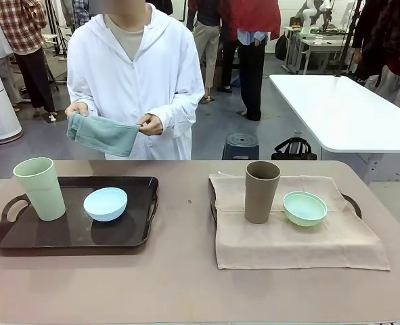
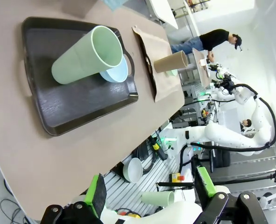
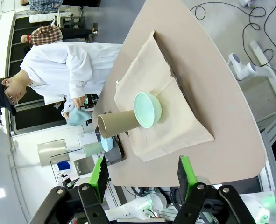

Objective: Set up a tray with a mat and arrange the tableware.
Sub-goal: Pick up the Picnic Bowl and Reusable plastic cup from the Handle tray in front of the human's position and hold them in the air.

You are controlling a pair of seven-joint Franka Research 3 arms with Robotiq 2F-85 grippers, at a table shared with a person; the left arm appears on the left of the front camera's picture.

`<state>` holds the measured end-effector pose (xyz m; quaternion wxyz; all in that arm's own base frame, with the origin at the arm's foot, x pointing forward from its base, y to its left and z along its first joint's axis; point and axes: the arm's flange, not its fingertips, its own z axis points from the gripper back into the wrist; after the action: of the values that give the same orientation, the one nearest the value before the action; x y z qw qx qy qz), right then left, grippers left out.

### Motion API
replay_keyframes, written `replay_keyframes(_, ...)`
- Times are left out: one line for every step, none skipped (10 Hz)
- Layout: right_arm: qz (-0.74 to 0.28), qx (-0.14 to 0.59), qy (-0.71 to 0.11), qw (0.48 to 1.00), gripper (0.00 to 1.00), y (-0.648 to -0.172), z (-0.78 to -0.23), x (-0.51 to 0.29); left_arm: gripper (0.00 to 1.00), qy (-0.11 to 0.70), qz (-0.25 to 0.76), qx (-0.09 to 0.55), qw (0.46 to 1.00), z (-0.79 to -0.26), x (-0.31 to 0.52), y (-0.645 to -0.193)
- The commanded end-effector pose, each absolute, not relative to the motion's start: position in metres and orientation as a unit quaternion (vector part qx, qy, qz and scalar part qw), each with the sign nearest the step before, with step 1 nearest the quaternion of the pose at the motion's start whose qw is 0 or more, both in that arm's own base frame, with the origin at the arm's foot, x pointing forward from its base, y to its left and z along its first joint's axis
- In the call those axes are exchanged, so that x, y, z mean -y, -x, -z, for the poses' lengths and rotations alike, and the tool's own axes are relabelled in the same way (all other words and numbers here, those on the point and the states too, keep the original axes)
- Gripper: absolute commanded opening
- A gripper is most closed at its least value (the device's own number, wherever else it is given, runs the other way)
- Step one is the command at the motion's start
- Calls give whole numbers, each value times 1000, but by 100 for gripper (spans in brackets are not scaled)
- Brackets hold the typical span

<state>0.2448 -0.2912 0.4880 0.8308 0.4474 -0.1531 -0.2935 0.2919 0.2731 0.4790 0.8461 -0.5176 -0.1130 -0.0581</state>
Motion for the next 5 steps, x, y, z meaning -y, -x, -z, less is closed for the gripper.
replay_keyframes(287,161,-457,826,78,-245,-490,291,100,520,58,117,844,-478,-273,-289)
replay_keyframes(287,161,-457,826,78,-245,-490,291,100,520,58,117,844,-478,-273,-289)
replay_keyframes(287,161,-457,826,78,-245,-490,291,100,520,58,117,844,-478,-273,-289)
replay_keyframes(287,161,-457,826,78,-245,-490,291,100,520,58,117,844,-478,-273,-289)
replay_keyframes(287,161,-457,826,78,-245,-490,291,100,520,58,117,844,-478,-273,-289)
